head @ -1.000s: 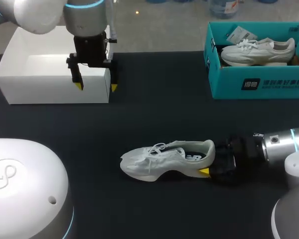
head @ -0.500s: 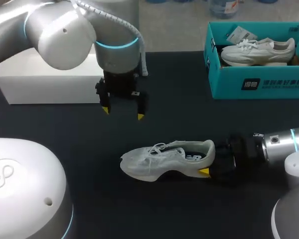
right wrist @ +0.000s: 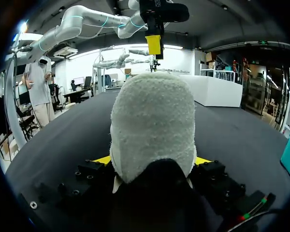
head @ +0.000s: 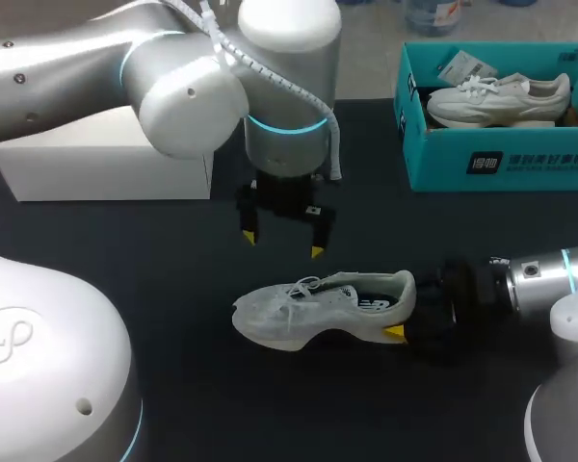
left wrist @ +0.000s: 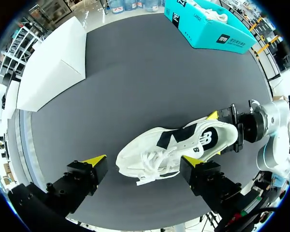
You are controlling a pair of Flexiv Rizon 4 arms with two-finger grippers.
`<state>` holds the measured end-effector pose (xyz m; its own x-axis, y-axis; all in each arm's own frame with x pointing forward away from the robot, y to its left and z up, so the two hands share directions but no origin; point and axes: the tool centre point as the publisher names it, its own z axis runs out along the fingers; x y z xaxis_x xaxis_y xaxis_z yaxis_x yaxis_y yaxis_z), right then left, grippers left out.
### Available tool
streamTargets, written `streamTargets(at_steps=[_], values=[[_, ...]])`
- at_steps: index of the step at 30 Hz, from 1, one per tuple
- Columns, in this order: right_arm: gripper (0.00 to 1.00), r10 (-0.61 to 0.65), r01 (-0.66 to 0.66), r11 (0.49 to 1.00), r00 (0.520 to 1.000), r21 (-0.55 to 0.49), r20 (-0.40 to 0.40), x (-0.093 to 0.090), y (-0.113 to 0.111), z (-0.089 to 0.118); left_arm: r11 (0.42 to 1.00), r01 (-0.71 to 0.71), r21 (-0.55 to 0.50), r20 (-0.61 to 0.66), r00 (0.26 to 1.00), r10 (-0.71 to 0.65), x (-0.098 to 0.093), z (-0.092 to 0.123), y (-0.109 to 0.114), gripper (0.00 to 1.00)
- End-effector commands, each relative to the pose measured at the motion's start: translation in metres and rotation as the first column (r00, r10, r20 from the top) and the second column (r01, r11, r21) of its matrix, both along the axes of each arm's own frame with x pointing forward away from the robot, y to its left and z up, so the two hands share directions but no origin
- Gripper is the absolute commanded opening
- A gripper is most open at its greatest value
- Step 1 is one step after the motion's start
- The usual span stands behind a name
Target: Take the shoe out of the shoebox, open the shoe tongue, remove and reinsert the insole, then place the shoe into the shoebox
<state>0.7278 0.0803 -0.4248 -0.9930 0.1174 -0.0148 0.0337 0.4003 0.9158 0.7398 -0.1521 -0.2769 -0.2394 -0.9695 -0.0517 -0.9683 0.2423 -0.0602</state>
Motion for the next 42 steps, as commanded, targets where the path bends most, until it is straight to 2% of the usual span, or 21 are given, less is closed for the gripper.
streamTargets(at_steps=[1, 18, 25, 31, 42], values=[[0.00, -0.002, 0.002, 1.000, 1.000, -0.005, -0.001, 0.000, 0.003, -0.003, 0.997, 0.002, 0.075, -0.010, 1.000, -0.001, -0.007, -0.008, -0.026, 1.00], [0.00, -0.002, 0.002, 1.000, 1.000, -0.005, -0.001, 0.000, 0.003, -0.003, 0.998, -0.025, 0.066, -0.017, 1.000, 0.026, -0.004, -0.009, -0.026, 1.00], [0.00, -0.002, 0.002, 1.000, 1.000, -0.005, -0.001, 0.000, 0.003, -0.003, 0.998, -0.061, 0.023, -0.036, 0.997, 0.062, -0.017, -0.016, -0.050, 1.00], [0.00, -0.002, 0.002, 1.000, 1.000, -0.005, -0.001, 0.000, 0.003, -0.003, 0.998, -0.027, 0.063, -0.045, 0.999, 0.030, -0.023, -0.036, -0.073, 1.00], [0.00, -0.002, 0.002, 1.000, 1.000, -0.005, -0.001, 0.000, 0.003, -0.003, 0.995, -0.004, 0.100, -0.024, 1.000, 0.007, -0.021, -0.062, -0.096, 1.00]])
